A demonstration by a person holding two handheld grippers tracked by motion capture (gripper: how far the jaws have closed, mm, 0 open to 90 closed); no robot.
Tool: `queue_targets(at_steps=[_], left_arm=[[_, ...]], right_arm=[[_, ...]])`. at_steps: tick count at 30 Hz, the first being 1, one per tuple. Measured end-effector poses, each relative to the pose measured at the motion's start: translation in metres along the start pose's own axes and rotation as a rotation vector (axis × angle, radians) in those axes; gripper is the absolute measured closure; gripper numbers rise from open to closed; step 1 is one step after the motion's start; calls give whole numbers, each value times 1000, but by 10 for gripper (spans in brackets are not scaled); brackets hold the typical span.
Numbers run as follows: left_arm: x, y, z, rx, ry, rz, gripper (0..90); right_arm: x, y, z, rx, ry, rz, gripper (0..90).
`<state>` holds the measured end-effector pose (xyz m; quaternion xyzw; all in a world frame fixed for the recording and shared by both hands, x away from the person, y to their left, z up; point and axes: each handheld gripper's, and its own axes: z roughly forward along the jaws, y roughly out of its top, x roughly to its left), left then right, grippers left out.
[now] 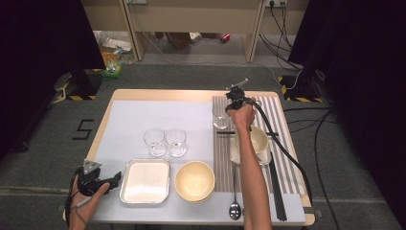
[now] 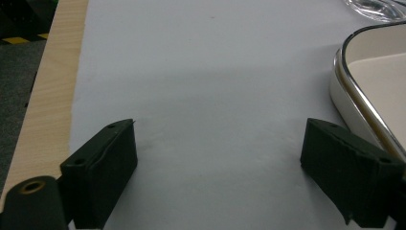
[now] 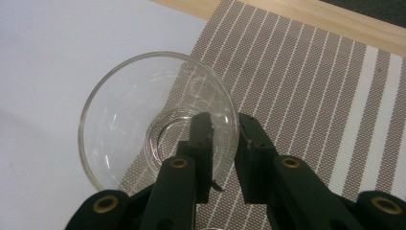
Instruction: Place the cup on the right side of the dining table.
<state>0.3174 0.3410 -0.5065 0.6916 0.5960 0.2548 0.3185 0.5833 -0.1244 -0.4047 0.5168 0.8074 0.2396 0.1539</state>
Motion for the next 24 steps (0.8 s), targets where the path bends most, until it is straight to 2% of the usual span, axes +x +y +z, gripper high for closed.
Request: queue_targets(at_steps=[3, 7, 9, 14, 22, 24], left_arm=[[0, 0, 0, 0, 0, 0, 113], [0, 0, 0, 0, 1, 1, 113], [0, 0, 0, 0, 1, 1, 113], [0, 0, 0, 0, 1, 1, 113], [0, 0, 0, 1, 0, 2, 113], [0, 0, 0, 0, 1, 1, 113]], right_arm=[[-2, 0, -4, -11, -24, 1, 768], [-3, 2, -13, -44, -5, 8, 747], [-4, 1, -18, -50, 10, 11, 733], [-9, -2, -29, -54, 11, 1, 701], [-10, -9, -47, -74, 24, 8, 572], [-9, -11, -50, -64, 32, -9, 517]])
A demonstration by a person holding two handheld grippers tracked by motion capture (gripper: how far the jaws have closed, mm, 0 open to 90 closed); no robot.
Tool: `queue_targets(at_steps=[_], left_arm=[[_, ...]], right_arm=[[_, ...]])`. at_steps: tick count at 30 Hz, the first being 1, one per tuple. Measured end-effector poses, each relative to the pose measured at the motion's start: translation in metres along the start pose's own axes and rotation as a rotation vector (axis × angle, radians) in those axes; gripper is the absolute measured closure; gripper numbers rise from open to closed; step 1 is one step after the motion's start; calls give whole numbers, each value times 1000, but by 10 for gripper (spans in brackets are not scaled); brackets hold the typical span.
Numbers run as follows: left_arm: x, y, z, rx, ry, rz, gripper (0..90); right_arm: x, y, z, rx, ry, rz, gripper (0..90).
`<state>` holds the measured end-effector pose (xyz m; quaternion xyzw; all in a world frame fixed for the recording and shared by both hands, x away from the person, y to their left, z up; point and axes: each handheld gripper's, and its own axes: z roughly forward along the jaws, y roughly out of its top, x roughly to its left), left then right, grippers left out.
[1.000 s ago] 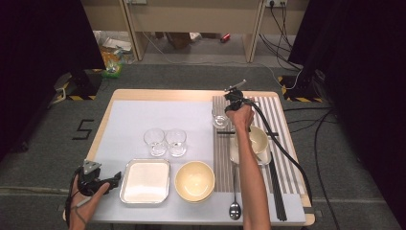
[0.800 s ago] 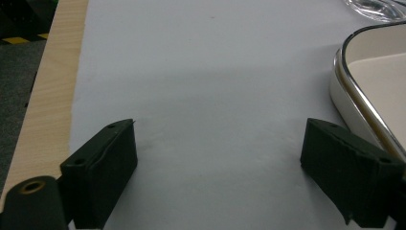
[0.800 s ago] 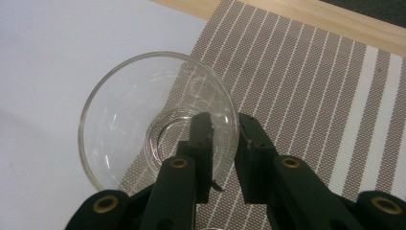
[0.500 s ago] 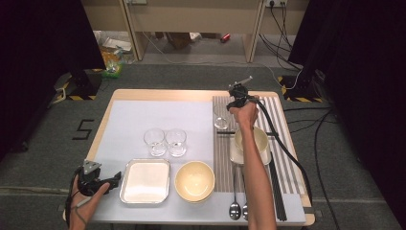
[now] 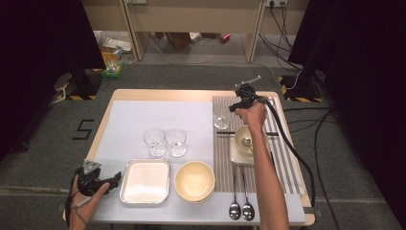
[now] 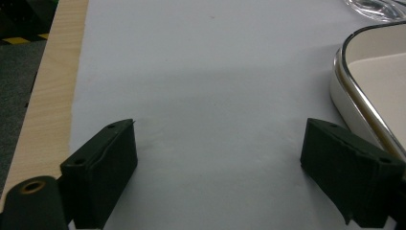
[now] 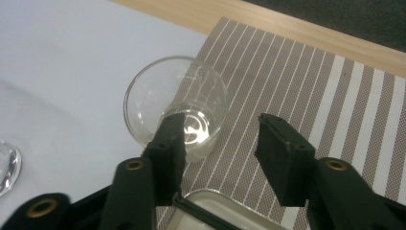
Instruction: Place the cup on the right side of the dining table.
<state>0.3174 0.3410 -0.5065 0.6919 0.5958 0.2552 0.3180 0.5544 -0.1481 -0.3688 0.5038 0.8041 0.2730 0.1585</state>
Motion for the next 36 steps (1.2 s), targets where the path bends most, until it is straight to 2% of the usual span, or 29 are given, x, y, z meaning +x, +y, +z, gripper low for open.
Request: queue_targets(at_steps=[3, 6, 10, 16, 25, 34, 36], left_arm=[[0, 0, 0, 0, 0, 0, 113], [0, 0, 0, 1, 0, 1, 113], [0, 0, 0, 1, 0, 0, 113], [0, 0, 0, 1, 1, 1, 112], [0, 0, 0, 0, 1, 0, 112], [0, 0, 0, 1, 1, 1, 113], [0, 0, 0, 1, 1, 1, 112]], right_arm=[[2, -3, -6, 8, -9, -13, 445], [0, -9, -11, -1, 8, 6, 385], [-6, -20, -19, 14, -6, 28, 299], [-3, -30, -39, 1, 4, 20, 240], [9, -43, -65, -27, 8, -6, 232], [9, -57, -81, -35, -9, -37, 232], [8, -61, -85, -43, 8, -24, 233]])
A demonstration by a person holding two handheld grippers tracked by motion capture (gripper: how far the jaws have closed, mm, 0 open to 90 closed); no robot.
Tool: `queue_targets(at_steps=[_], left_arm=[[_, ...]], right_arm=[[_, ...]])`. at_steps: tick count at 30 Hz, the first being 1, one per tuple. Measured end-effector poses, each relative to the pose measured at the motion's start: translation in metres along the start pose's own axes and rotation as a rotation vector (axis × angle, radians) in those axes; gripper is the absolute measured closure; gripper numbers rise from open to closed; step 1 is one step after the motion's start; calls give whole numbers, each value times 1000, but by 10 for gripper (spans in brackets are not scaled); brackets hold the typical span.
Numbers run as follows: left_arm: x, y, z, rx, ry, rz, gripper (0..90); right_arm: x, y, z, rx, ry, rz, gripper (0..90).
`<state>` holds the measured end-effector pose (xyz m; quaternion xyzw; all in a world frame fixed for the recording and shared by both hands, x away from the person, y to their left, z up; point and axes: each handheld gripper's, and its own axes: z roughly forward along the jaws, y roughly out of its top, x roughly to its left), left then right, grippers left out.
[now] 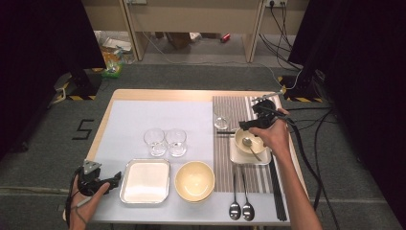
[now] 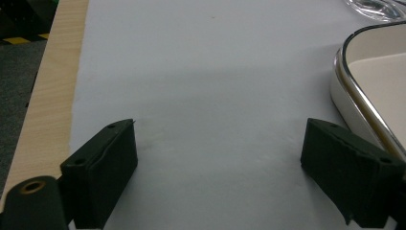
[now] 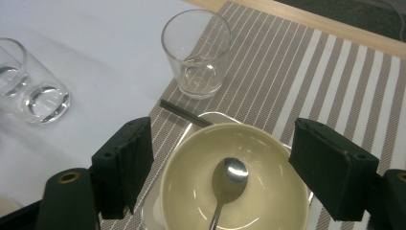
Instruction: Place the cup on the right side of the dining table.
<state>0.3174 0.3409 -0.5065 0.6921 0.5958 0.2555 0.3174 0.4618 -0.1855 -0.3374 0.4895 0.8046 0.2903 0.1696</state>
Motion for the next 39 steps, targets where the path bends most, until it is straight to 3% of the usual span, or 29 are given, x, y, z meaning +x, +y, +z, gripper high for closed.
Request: queue_targets(at_steps=[5, 8, 18, 27, 33, 39], left_arm=[[0, 0, 0, 0, 0, 0, 112], [0, 0, 0, 0, 1, 0, 112], [0, 0, 0, 0, 0, 0, 112], [0, 0, 0, 1, 1, 1, 113], [0, 0, 0, 0, 1, 1, 112], [0, 0, 0, 1, 1, 2, 112]], right_arm=[[-3, -13, -5, -13, 8, -4, 236], [-1, -19, -8, 6, -19, -25, 227], [10, -29, -19, -10, 4, -49, 230], [16, -41, -26, -5, -19, -84, 238], [15, -56, -24, -2, 25, -64, 246], [14, -69, -25, -4, 18, -63, 245]])
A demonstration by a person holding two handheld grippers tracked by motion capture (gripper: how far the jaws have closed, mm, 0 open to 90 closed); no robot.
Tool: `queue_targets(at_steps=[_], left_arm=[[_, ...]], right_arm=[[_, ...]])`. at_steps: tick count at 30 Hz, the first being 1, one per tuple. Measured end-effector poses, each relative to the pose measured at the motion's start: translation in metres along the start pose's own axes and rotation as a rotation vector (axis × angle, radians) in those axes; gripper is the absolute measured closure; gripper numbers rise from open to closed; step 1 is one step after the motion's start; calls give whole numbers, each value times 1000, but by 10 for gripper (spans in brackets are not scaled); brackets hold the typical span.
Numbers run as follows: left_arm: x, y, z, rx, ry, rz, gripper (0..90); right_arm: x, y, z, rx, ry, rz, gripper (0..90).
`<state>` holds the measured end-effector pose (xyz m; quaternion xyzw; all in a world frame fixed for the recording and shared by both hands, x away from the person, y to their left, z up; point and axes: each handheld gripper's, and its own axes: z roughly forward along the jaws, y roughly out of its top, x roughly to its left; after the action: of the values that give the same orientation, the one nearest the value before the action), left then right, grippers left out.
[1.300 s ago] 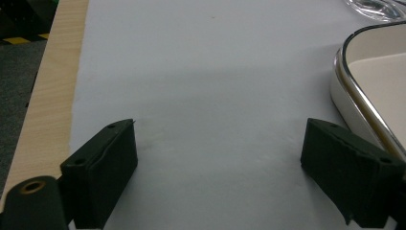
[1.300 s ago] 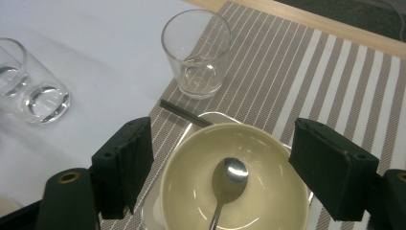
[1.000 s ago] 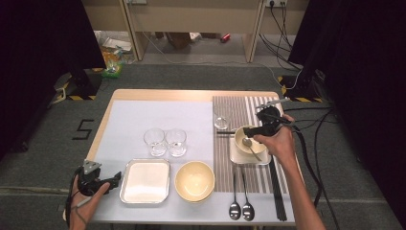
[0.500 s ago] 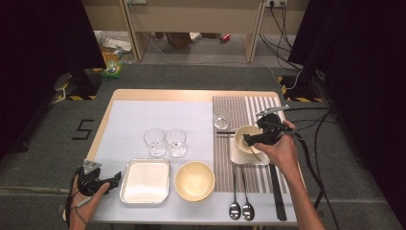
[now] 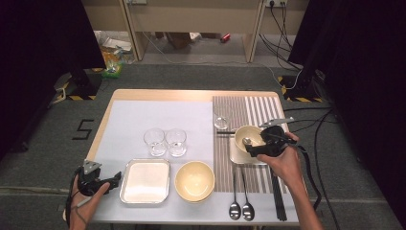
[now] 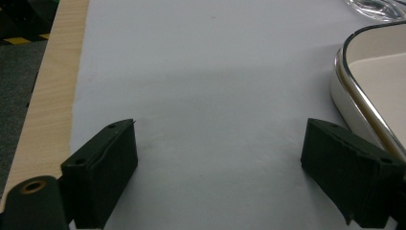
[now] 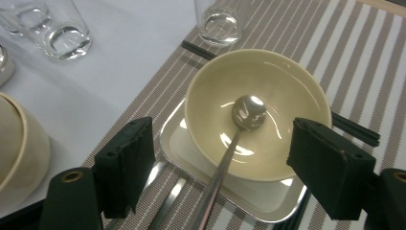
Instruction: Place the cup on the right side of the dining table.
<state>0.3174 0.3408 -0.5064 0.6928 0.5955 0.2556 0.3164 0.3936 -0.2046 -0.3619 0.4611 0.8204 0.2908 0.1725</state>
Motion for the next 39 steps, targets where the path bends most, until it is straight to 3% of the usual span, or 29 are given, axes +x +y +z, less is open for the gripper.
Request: queue_targets(at_steps=[15, 18, 26, 30, 39], left_arm=[[0, 0, 0, 0, 1, 0, 112], [0, 0, 0, 0, 1, 0, 113], [0, 0, 0, 0, 0, -1, 112], [0, 0, 0, -1, 1, -1, 112], [0, 0, 0, -1, 1, -1, 112]], right_arm=[[7, -14, -11, -3, -9, -30, 241], [9, -17, -12, 1, -34, -40, 241], [8, -25, -16, 6, -40, -41, 241], [4, -32, -19, -4, -12, -26, 246], [2, -49, -23, -16, -6, -27, 242]])
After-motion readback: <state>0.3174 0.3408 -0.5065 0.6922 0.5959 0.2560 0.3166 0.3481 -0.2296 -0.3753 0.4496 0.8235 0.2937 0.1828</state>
